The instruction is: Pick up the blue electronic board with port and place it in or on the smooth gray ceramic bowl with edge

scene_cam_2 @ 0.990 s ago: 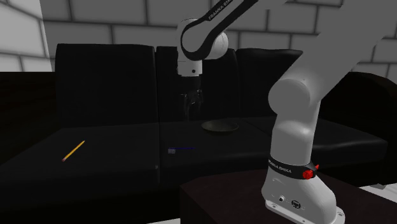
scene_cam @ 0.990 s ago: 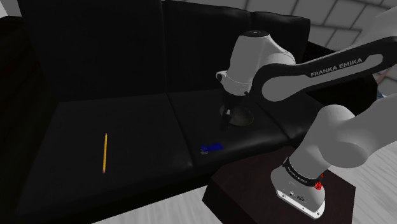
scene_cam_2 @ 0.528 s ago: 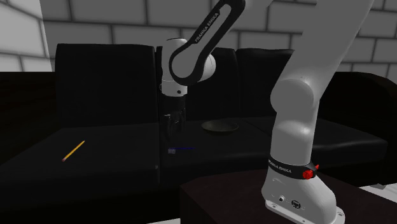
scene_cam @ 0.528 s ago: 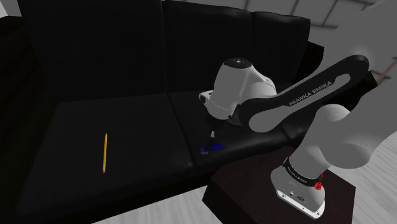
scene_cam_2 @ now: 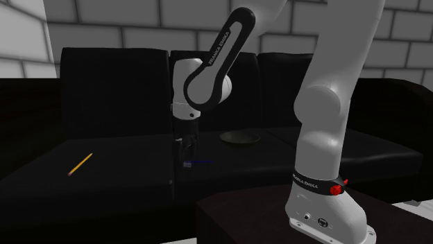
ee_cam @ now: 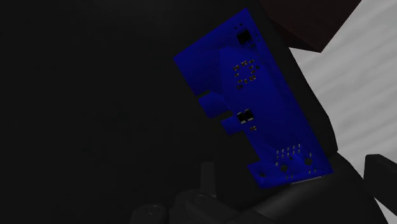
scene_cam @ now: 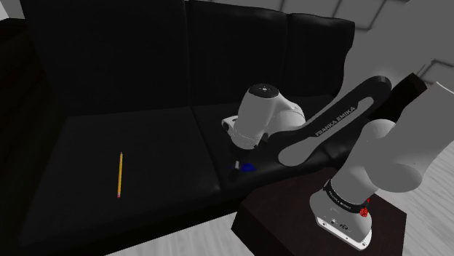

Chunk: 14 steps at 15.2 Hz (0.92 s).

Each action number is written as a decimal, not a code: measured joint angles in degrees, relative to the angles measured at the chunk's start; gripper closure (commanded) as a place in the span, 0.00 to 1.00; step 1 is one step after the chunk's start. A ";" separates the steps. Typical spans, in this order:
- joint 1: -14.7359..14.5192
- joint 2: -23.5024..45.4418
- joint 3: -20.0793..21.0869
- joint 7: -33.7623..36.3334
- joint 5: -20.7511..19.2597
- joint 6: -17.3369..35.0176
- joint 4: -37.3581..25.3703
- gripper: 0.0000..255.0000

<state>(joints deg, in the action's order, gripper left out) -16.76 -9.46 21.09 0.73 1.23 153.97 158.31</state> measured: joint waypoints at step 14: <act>0.63 1.34 0.06 0.66 -1.14 1.46 -0.02 1.00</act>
<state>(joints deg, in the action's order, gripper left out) -16.13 -8.12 21.15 1.40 0.09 155.43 158.29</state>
